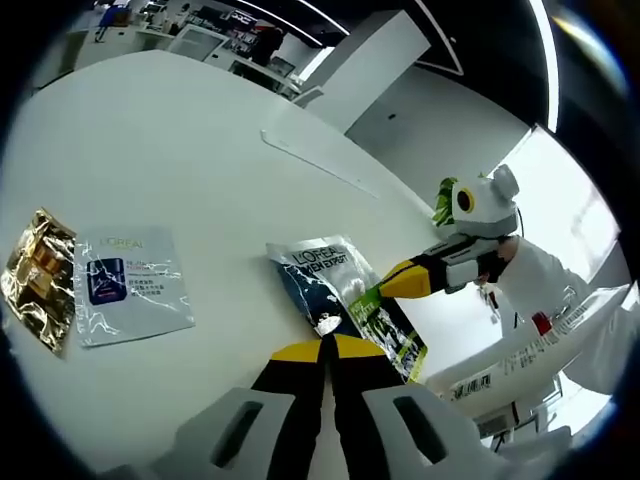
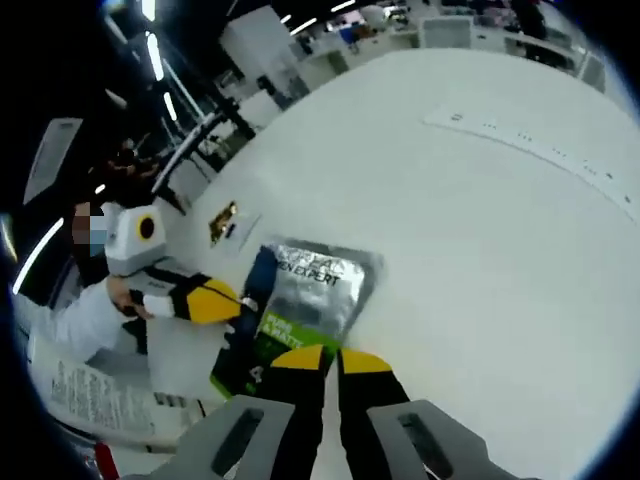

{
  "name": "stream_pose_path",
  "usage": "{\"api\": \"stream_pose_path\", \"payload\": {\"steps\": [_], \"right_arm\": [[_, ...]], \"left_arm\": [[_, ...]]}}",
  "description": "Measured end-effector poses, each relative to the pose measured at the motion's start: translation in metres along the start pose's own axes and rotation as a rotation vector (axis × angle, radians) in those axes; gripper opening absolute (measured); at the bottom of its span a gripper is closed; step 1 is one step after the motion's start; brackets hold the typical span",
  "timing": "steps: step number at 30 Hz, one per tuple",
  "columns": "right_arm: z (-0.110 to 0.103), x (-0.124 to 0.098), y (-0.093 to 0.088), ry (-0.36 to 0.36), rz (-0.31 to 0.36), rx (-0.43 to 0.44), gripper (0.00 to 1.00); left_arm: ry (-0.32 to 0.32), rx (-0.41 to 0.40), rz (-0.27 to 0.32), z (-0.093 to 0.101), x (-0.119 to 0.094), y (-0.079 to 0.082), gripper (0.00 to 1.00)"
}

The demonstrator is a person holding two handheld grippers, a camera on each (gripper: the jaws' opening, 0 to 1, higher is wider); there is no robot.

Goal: Arrange the skincare products in the storage area until every visible bottle or jar stands upright without overlapping.

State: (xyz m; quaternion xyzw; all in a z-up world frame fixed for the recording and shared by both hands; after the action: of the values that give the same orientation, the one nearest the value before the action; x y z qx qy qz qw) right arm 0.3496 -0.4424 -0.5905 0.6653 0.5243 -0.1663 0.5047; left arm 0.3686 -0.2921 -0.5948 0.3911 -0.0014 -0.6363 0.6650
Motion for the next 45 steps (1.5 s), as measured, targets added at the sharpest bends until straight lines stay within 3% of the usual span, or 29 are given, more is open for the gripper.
{"api": "stream_pose_path", "payload": {"steps": [1, 8, 11, 12, 22, 26, 34, 41, 45], "right_arm": [[-0.003, 0.000, 0.001, 0.025, 0.016, -0.001, 0.00], [-0.006, 0.001, 0.001, -0.004, -0.013, -0.046, 0.00], [-0.010, 0.005, 0.003, -0.002, -0.012, -0.048, 0.00], [-0.010, 0.004, 0.004, -0.009, -0.014, -0.045, 0.00], [-0.013, 0.003, 0.010, -0.043, -0.018, -0.068, 0.00], [-0.023, -0.003, 0.017, -0.031, -0.011, -0.078, 0.00], [-0.046, -0.013, 0.036, -0.020, 0.019, -0.148, 0.00], [-0.071, -0.030, 0.055, -0.020, 0.064, -0.219, 0.00], [-0.091, -0.042, 0.063, -0.024, 0.087, -0.259, 0.00]], "left_arm": [[-0.002, 0.000, -0.001, 0.001, 0.000, -0.001, 0.00], [-0.017, -0.026, 0.000, 0.006, 0.001, -0.002, 0.00], [-0.076, -0.063, -0.012, 0.014, 0.007, -0.004, 0.00], [-0.040, -0.039, -0.001, 0.008, 0.009, -0.002, 0.00], [-0.030, -0.061, -0.003, 0.003, -0.002, 0.003, 0.00], [-0.033, -0.058, 0.012, 0.006, -0.012, 0.009, 0.00], [-0.031, -0.016, 0.027, -0.005, -0.032, 0.031, 0.00], [-0.025, 0.045, 0.064, -0.017, -0.051, 0.062, 0.00], [-0.026, 0.055, 0.101, 0.002, -0.067, 0.067, 0.00]]}}
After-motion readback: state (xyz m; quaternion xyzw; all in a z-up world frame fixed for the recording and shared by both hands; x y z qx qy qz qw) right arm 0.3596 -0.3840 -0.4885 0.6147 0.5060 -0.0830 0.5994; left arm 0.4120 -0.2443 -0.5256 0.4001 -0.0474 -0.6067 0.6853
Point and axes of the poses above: the point that each gripper's makers call its tool centre point, and the gripper's own axes: x roughly forward along the fingers, z roughly to its right, y roughly out of its top, the point moved 4 cm from there along -x, roughly backward along the fingers, and after that the axes turned 7 degrees about -x, right-handed, at the moved point
